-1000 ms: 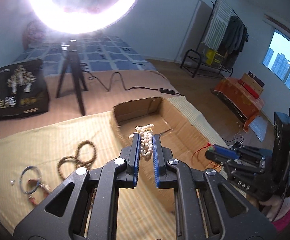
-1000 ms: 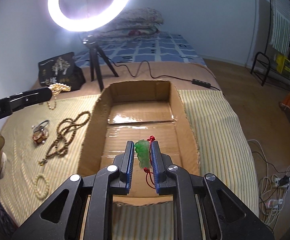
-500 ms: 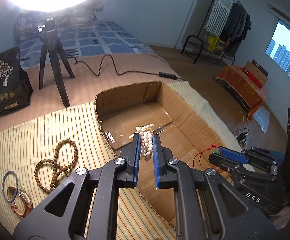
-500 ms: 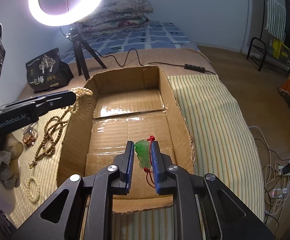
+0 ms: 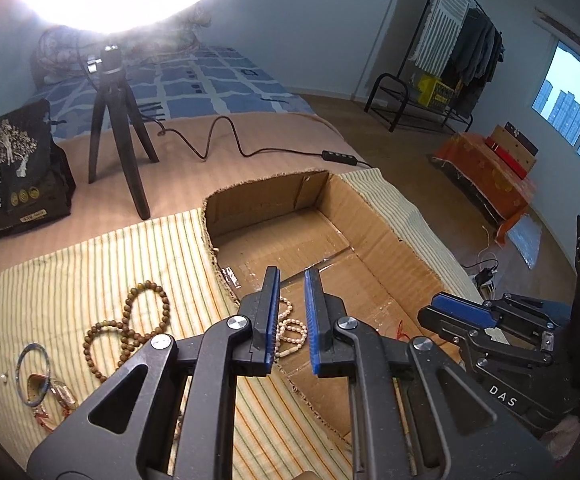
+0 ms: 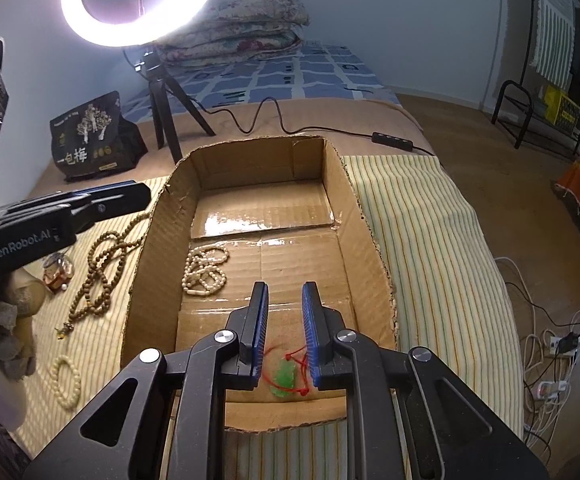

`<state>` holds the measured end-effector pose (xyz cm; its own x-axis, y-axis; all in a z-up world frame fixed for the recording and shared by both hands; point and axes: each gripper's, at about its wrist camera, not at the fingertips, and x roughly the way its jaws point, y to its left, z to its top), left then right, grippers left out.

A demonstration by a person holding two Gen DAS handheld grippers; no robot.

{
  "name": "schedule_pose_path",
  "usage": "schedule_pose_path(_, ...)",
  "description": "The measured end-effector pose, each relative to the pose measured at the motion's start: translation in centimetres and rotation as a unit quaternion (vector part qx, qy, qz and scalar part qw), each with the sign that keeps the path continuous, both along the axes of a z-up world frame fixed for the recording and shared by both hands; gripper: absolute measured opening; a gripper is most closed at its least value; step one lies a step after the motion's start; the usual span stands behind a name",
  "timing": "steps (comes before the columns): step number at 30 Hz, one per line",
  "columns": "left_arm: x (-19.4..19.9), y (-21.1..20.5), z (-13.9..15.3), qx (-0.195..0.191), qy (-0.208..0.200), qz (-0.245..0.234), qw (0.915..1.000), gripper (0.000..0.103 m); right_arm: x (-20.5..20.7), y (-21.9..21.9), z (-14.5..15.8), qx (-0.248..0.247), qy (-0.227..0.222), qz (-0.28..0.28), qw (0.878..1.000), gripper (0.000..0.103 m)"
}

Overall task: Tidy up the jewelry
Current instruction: 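Carry both held pieces into the cardboard box and open both tools, then move the left tool to the blue bangle while the right tool approaches the cream bead bracelet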

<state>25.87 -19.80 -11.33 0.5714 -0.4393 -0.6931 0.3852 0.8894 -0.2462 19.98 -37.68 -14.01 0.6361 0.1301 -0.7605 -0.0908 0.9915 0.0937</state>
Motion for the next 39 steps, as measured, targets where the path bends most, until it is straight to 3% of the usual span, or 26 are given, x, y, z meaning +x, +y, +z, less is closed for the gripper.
schedule_pose_path(8,-1.2,2.0,2.3,0.003,-0.021,0.013,0.9997,0.011,-0.9,0.6,1.7,0.002,-0.015,-0.003,1.000,0.017)
schedule_pose_path(9,-1.4,2.4,2.6,0.004,-0.024,0.015,0.9996,0.018,-1.0,1.0,2.0,0.001,-0.018,0.000,1.000,0.019)
schedule_pose_path(10,-1.7,2.9,2.9,0.004,-0.028,0.018,0.9994,0.030,-1.1,1.3,2.2,0.000,-0.021,0.003,1.000,0.029)
schedule_pose_path(11,-1.9,3.5,3.2,0.003,-0.032,0.022,0.9992,0.036,-1.3,1.5,2.4,-0.002,-0.023,0.006,1.000,0.044)
schedule_pose_path(13,-2.1,4.7,3.7,0.000,-0.037,0.031,0.9988,0.038,-1.6,2.3,3.0,-0.007,-0.036,0.012,0.999,0.058)
schedule_pose_path(22,-2.9,10.8,5.0,0.007,-0.048,0.071,0.9963,0.039,-2.3,5.5,4.3,-0.014,-0.050,0.032,0.998,0.064)
schedule_pose_path(27,-3.3,14.8,4.4,0.008,-0.033,0.102,0.9942,0.064,-2.7,7.6,4.2,-0.006,-0.048,0.052,0.997,0.065)
schedule_pose_path(31,-3.4,18.2,3.7,0.004,-0.013,0.127,0.9918,0.076,-3.1,9.5,3.7,-0.011,-0.044,0.071,0.996,0.065)
schedule_pose_path(39,-3.1,23.5,0.6,-0.011,0.058,0.168,0.9840,0.079,-3.5,13.3,2.1,-0.025,-0.025,0.114,0.993,0.065)
